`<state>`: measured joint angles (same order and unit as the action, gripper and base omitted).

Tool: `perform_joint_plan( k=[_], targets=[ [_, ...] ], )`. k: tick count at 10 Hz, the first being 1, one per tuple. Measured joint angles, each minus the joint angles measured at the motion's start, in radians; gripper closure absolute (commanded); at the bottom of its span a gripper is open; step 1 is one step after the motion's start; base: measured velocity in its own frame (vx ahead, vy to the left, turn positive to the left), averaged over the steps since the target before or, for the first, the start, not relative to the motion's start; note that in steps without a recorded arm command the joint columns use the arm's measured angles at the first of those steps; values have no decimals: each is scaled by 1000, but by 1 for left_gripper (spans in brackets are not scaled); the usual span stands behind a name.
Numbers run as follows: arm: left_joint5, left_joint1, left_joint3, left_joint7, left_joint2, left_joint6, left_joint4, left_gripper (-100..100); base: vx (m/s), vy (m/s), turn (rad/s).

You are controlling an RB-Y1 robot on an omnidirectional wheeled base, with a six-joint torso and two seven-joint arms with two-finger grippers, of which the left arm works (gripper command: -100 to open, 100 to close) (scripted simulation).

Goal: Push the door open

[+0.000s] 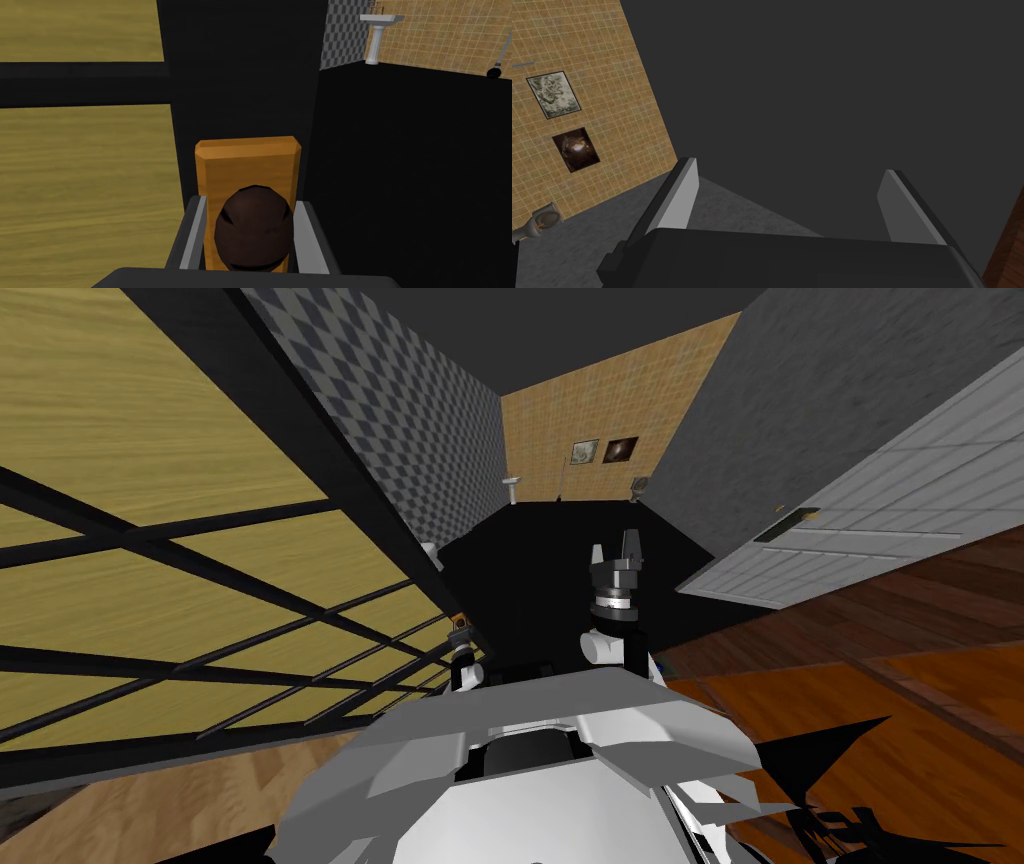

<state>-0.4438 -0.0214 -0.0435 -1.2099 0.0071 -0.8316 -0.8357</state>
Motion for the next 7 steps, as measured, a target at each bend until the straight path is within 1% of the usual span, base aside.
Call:
perform_joint_plan(
  k=[1, 3, 4, 5, 6, 7],
  targets=[
    [-5, -2, 8, 8, -8, 1, 6, 100, 142, -29, 98],
    [-17, -17, 27, 16, -5, 14, -3, 100, 134, 5, 28],
    [-17, -16, 30, 16, -7, 4, 1, 100, 158, -21, 33],
    [-22, -9, 38, 15, -12, -9, 15, 100, 175, -38, 52],
    [-29, -14, 48, 17, -15, -6, 4, 100, 181, -37, 69],
    [-35, -14, 59, 23, -25, -1, -3, 100, 181, -47, 66]
  ],
)
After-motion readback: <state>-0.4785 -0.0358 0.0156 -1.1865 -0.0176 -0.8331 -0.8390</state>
